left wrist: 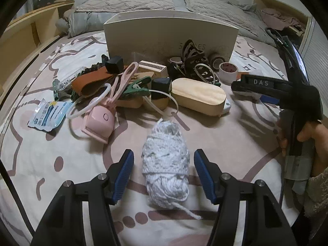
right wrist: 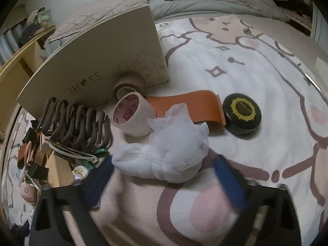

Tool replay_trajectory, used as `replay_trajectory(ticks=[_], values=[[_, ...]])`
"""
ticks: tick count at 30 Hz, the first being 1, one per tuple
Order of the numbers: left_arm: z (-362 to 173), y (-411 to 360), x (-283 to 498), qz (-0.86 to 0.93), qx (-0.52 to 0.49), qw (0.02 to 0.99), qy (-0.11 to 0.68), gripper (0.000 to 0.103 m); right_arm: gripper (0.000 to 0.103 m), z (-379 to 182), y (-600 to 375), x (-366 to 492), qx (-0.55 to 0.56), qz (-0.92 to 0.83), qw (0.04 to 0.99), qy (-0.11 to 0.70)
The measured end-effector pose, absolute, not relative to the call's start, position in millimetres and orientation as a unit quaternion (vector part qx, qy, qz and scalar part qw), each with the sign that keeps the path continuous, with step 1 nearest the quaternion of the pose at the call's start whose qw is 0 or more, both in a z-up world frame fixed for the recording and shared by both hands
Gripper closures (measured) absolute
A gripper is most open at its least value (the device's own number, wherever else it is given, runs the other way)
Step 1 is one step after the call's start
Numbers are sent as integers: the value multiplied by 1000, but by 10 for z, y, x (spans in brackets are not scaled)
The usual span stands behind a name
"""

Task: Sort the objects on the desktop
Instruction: 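Close the right gripper on the white mesh sponge while the left holds the lace ball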

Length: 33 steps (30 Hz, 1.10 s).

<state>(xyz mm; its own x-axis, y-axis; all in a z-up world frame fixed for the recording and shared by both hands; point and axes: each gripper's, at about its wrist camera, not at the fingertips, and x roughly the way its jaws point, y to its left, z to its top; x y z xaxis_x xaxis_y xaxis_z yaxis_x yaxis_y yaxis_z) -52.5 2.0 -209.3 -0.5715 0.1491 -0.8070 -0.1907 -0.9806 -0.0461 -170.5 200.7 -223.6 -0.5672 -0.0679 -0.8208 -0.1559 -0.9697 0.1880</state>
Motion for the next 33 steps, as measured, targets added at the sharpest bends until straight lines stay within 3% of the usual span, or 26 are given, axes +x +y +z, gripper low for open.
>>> replay_trajectory(ticks=[2,12,16,33], values=[[-2097,27,-549,883,-459,97,30,42,29,-2232,2021,-1685,-460,880,19,117],[-2160,34,-636,865,-490,107,15,42,30,-2200,2039,-1525,-451,885,-6,114],[-2184,35,-640,861,-498,102,11,59,31,-2162,2022,-1421,-450,886,-12,114],[-2192,-50,-594,869,-486,90,-27,62,30,-2054,1948,-1007,-444,890,-37,98]])
